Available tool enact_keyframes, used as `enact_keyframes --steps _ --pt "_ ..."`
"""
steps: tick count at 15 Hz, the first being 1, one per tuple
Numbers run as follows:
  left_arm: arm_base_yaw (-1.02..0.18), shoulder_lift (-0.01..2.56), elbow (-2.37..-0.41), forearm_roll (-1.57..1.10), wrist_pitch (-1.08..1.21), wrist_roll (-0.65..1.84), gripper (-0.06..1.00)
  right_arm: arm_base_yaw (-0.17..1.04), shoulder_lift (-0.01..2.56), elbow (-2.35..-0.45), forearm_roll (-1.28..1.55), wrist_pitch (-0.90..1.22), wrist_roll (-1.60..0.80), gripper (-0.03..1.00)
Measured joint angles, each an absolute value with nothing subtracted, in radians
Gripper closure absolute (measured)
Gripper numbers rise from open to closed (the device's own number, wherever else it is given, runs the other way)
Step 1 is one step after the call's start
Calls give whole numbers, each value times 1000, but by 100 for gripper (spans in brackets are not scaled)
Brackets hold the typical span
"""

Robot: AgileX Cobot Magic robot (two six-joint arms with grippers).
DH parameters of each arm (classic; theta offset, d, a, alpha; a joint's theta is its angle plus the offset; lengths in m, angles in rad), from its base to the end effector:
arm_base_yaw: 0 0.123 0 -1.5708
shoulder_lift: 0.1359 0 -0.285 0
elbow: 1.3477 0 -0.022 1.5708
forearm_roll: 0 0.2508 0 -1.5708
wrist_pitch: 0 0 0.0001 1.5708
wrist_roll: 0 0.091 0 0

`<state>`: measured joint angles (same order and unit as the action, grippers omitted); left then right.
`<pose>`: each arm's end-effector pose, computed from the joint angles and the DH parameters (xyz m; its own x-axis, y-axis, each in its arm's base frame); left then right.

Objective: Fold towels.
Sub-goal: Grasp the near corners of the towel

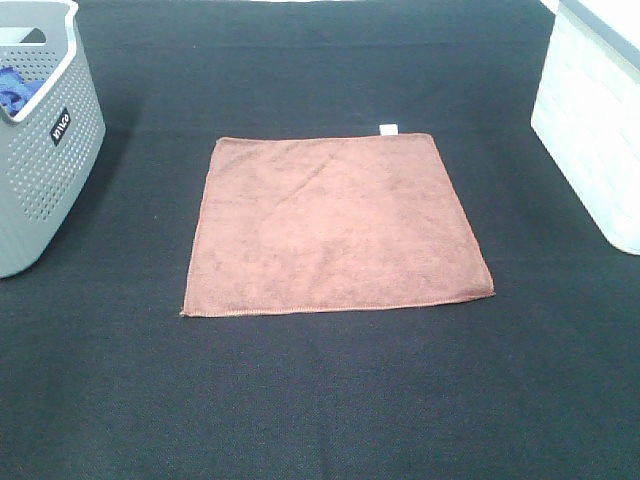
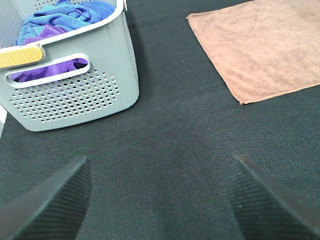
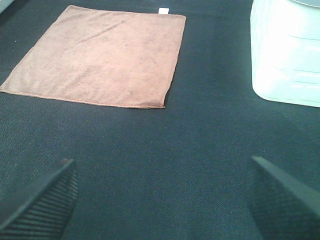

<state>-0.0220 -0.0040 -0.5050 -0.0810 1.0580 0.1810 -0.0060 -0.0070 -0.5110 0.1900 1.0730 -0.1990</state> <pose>-0.0062 -0.0063 0.2791 -0.4278 0.1498 -0.8914 0.1468 0.9846 0.0951 -0.0084 0.0152 0.2805 -0.4262 -0.1032 -0.8987 -0.1895 0.9816 -0.0228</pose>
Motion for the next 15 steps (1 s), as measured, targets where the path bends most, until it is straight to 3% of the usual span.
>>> enact_keyframes --steps 15 --pt "-22 -4 -505 -81 1058 181 22 -6 -7 -511 190 1073 -199 12"
